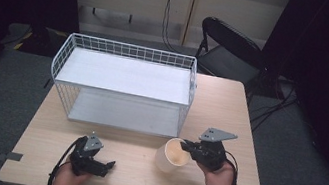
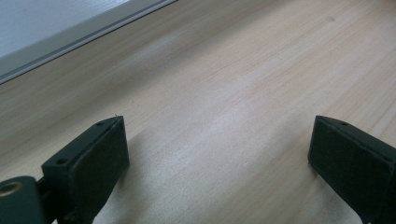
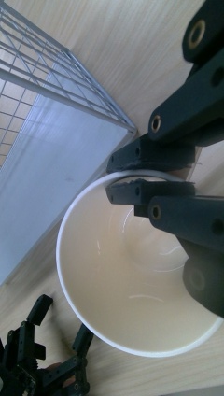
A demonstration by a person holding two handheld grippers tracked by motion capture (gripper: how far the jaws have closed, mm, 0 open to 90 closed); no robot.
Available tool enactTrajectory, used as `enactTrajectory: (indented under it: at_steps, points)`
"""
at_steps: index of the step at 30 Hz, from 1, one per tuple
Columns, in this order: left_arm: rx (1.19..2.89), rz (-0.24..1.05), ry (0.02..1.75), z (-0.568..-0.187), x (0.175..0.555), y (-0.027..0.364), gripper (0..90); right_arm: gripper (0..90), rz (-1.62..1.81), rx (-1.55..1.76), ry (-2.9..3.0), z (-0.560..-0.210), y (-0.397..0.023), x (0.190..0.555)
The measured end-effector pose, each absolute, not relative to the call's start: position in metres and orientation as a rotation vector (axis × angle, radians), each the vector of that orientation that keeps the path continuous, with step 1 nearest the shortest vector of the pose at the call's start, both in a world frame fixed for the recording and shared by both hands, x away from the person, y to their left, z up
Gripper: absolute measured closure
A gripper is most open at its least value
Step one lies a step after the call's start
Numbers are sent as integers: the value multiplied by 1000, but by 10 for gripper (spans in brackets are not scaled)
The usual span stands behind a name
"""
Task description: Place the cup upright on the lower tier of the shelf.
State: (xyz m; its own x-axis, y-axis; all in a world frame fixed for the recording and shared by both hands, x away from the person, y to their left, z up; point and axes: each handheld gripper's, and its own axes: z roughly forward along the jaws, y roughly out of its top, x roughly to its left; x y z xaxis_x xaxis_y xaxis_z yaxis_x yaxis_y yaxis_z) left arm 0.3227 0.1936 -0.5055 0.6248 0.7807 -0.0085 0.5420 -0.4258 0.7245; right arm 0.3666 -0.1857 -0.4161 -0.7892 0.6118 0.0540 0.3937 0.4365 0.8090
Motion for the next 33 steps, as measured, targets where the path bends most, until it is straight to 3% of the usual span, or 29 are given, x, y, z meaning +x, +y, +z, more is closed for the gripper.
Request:
enactTrajectory:
  at_steps: [33]
  points:
    - [2149,428,1039,-506,323,193,0,843,1264,894,2381,-408,-139,383]
